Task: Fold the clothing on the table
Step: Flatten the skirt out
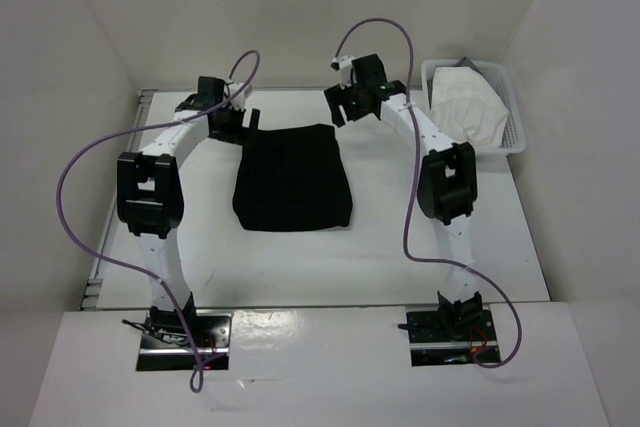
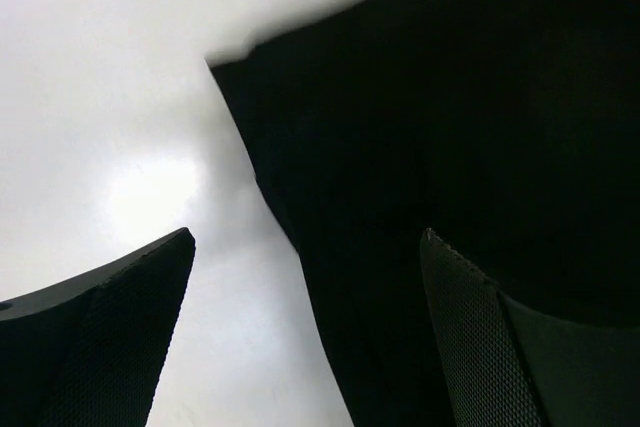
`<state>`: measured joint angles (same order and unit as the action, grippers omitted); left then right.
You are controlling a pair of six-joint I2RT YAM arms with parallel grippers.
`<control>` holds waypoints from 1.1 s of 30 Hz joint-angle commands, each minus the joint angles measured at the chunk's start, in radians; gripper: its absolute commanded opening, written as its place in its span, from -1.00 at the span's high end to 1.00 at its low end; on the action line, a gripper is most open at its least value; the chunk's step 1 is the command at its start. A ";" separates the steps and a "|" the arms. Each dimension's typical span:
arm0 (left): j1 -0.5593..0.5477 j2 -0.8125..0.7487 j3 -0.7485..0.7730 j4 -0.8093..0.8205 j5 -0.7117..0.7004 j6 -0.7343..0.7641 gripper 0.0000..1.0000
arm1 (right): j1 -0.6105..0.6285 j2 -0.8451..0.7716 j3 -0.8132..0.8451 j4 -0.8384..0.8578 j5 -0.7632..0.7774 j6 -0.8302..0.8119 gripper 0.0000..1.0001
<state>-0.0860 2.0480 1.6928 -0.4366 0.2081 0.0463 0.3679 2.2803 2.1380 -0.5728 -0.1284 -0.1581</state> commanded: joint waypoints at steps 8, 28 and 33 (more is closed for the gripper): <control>0.003 -0.150 -0.281 -0.198 0.183 0.032 -0.98 | -0.015 -0.470 -0.496 -0.031 -0.096 -0.169 -0.60; 0.012 -0.117 -0.435 -0.529 0.508 0.314 0.85 | -0.024 -0.683 -0.759 -0.088 -0.146 -0.208 -0.60; 0.012 -0.040 -0.162 -0.865 0.712 0.590 1.00 | -0.024 -0.683 -0.759 -0.088 -0.171 -0.208 -0.60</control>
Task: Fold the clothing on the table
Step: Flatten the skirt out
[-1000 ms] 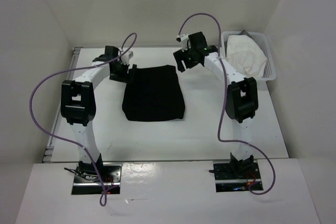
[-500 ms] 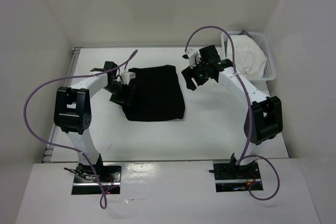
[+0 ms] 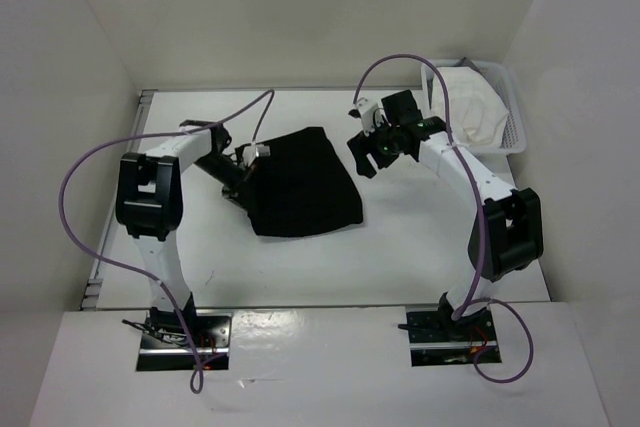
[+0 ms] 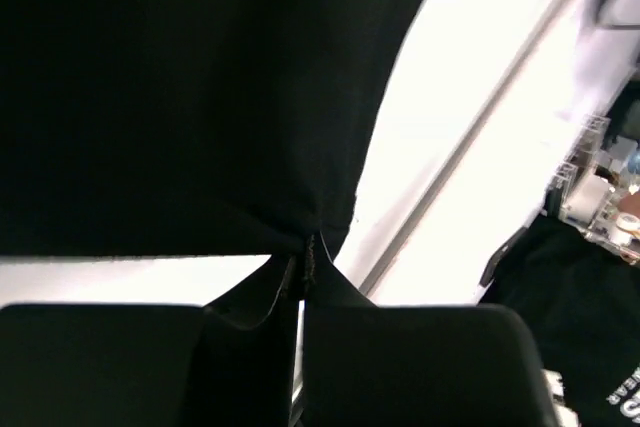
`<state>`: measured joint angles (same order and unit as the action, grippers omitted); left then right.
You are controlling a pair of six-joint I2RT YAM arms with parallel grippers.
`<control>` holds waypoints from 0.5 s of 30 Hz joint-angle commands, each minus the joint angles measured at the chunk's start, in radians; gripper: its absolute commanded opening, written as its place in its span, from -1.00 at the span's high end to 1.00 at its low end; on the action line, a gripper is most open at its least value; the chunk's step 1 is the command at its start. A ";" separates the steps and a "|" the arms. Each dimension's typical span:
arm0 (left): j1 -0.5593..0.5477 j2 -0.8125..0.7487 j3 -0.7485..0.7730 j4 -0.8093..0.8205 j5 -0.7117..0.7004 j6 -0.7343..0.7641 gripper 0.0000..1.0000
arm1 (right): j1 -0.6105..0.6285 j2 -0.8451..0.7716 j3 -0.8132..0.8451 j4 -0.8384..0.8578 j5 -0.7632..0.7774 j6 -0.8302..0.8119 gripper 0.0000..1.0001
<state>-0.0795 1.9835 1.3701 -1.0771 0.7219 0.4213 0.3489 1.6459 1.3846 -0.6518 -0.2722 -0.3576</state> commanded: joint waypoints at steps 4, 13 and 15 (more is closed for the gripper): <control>0.049 -0.003 0.221 -0.225 0.254 0.178 1.00 | -0.005 -0.040 -0.006 -0.009 -0.048 0.000 -0.60; 0.052 -0.066 0.055 -0.225 0.287 0.238 0.99 | -0.005 -0.029 -0.006 0.000 -0.093 0.000 -0.60; 0.066 -0.115 0.021 -0.225 0.252 0.238 0.97 | -0.005 -0.020 -0.015 0.009 -0.104 0.000 -0.60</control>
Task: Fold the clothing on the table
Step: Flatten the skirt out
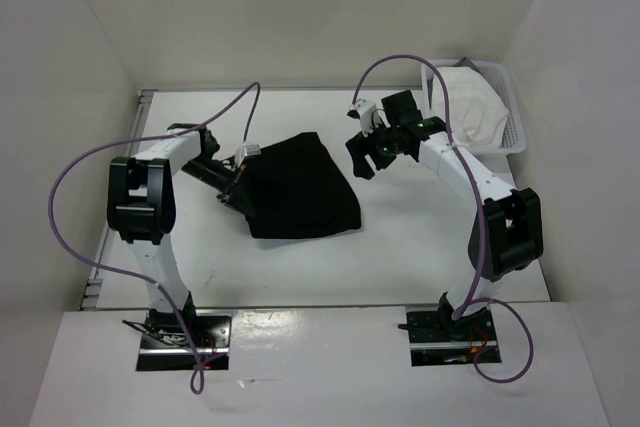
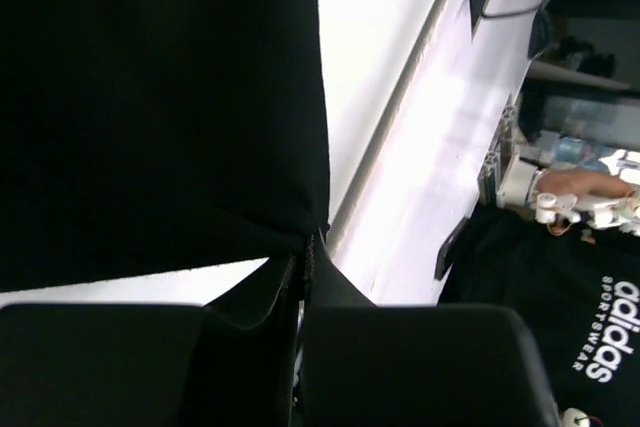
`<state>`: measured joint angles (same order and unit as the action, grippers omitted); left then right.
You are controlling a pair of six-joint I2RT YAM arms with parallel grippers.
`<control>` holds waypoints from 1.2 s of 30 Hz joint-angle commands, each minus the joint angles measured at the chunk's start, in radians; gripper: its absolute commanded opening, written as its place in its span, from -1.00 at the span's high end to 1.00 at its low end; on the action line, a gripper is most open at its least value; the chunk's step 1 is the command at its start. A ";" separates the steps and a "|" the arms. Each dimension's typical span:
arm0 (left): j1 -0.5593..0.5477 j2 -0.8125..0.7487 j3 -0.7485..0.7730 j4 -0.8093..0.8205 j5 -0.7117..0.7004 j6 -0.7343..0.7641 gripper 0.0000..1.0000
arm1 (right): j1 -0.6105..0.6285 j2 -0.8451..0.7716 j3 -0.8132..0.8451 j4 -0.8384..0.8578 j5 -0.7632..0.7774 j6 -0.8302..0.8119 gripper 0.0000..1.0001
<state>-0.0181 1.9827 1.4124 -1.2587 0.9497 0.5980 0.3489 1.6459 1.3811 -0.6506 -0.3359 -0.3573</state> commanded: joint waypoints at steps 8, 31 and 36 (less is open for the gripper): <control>0.040 -0.456 -0.079 0.138 -0.155 -0.180 0.94 | -0.005 -0.011 -0.011 0.008 -0.097 0.009 -0.58; 0.093 -0.608 -0.217 0.399 -0.495 -0.403 -1.00 | 0.128 0.157 0.171 0.023 -0.077 0.067 -0.55; 0.159 -0.633 -0.276 0.519 -0.617 -0.484 -1.00 | 0.231 0.446 0.422 0.042 -0.063 0.188 -0.47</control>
<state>0.1085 1.3724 1.1477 -0.8474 0.4194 0.1776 0.5438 1.9556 1.7004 -0.6292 -0.4030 -0.2584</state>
